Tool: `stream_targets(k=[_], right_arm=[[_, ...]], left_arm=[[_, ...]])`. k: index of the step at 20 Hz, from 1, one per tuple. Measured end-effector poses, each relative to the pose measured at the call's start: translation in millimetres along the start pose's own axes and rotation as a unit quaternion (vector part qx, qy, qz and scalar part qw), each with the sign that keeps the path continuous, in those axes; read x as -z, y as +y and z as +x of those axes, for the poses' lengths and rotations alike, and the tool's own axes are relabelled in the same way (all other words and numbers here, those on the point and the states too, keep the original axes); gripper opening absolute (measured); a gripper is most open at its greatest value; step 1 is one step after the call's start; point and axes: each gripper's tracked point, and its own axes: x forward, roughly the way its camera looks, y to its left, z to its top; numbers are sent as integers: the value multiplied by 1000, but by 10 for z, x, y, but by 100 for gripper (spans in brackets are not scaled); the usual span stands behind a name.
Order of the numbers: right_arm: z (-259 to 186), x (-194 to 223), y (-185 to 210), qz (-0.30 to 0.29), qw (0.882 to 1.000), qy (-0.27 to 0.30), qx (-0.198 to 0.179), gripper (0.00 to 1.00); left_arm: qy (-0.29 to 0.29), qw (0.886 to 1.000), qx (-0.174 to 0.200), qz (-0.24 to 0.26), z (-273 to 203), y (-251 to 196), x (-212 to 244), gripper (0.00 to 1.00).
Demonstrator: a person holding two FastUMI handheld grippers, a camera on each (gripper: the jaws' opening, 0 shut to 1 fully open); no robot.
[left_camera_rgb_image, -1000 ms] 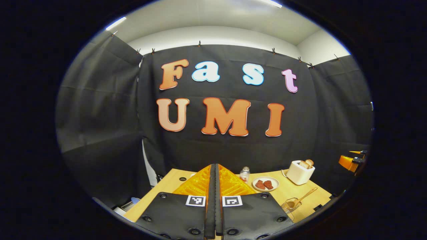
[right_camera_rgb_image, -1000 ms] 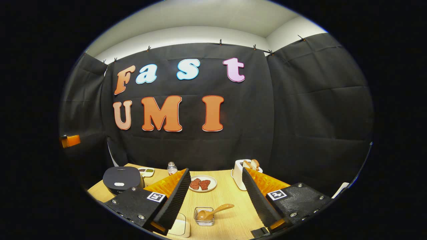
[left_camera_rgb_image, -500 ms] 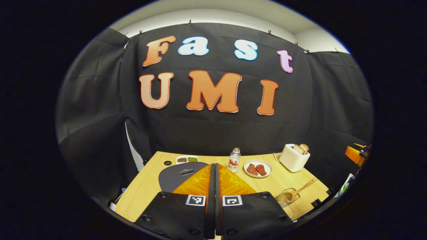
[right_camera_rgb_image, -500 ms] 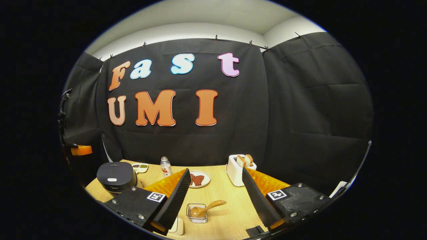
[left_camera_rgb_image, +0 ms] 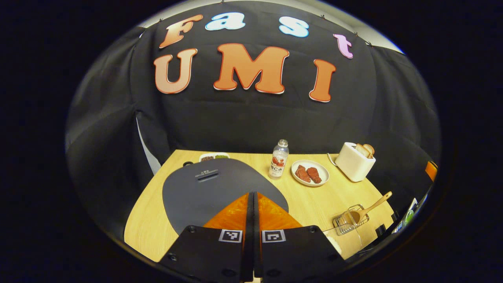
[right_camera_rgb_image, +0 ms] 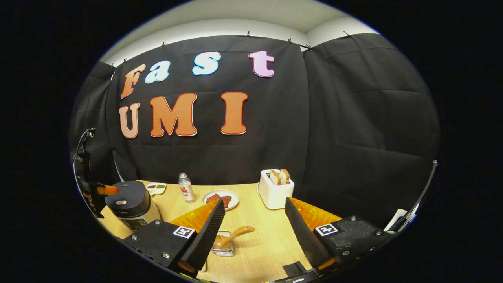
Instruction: Close the left gripper, press the button to open the rice cooker; take a wooden spoon from the chopstick holder with the right hand, scoop a spoonful of rice and pour it into the rice cooker, then put the wooden spoon back into the chopstick holder.
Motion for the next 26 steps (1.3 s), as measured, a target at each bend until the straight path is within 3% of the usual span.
stream_targets(k=[7,8,9,17,18,19,21,22,26], right_arm=[[40,128,-86,3,1000,16,10,95],[39,135,-81,4,1000,16,9,100],[31,163,-73,6,1000,17,8,95],[-17,139,-22,14,1000,13,-5,95],[-9,111,-31,15,1000,9,-4,100],[2,103,-43,18,1000,6,-3,95],[46,140,-52,18,1000,5,2,100],[75,168,-66,10,1000,5,7,95],[149,315,30,33,999,16,-12,95]], left_arm=[[46,999,-9,7,82,-32,312,5],[58,998,-13,6,68,-42,356,6],[50,999,-16,8,51,-31,335,6],[52,998,-21,17,-33,-32,260,5],[33,999,-27,24,-125,-36,124,5],[7,999,-36,33,-216,-50,-64,5],[-54,996,-50,42,-490,-51,-589,5],[-81,995,-45,36,-644,-84,-855,5],[-139,990,-37,9,-1130,-56,-1318,4]])
